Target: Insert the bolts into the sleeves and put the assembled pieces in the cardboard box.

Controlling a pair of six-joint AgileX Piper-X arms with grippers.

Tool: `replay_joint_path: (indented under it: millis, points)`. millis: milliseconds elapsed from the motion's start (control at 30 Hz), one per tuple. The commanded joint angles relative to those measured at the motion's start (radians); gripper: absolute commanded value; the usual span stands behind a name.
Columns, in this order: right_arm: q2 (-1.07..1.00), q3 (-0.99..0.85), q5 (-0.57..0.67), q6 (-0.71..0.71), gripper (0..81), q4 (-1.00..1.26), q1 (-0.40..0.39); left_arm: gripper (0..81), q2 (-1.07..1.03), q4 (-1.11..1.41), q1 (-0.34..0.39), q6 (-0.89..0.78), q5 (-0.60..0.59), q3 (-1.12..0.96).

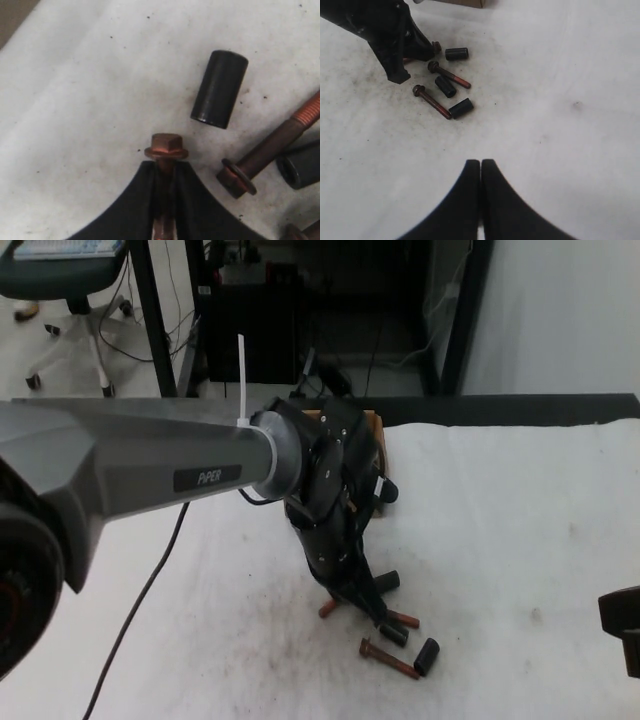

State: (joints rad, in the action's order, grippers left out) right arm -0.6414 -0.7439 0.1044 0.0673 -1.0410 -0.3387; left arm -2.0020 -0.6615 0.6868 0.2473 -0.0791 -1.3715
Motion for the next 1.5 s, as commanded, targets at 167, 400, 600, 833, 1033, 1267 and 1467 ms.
replay_joint_path:
  millis: [167, 400, 600, 833, 1033, 1267, 1467]
  points:
    - [-0.044, -0.002, 0.001, -0.094, 0.5, 0.113, 0.004, 0.0, 0.251, -0.061, -0.027, -0.093, 0.026, -0.001]
    - [-0.217, -0.002, 0.152, -0.145, 0.5, 0.294, -0.001, 0.0, 0.536, -0.091, -0.068, -0.229, -0.056, 0.122]
    - [-0.437, -0.01, 0.172, -0.223, 0.3, 0.345, 0.0, 0.0, 0.848, -0.008, -0.07, -0.229, -0.056, 0.392]
    - [-0.645, -0.04, 0.308, -0.225, 0.2, 0.456, -0.01, 0.0, 1.193, 0.232, -0.07, -0.233, -0.056, 0.737]
    - [-0.805, -0.142, 0.278, -0.225, 23.1, 0.503, -0.104, 0.0, 1.362, 0.323, -0.07, -0.225, -0.056, 0.888]
    - [-0.982, -0.266, 0.074, -0.454, 29.5, 0.498, -0.204, 0.0, 1.387, 0.323, -0.07, -0.209, -0.056, 0.905]
    - [-1.054, -0.3, 0.021, -0.516, 27.9, 0.497, -0.21, 0.0, 1.384, 0.323, -0.07, -0.118, -0.051, 0.905]
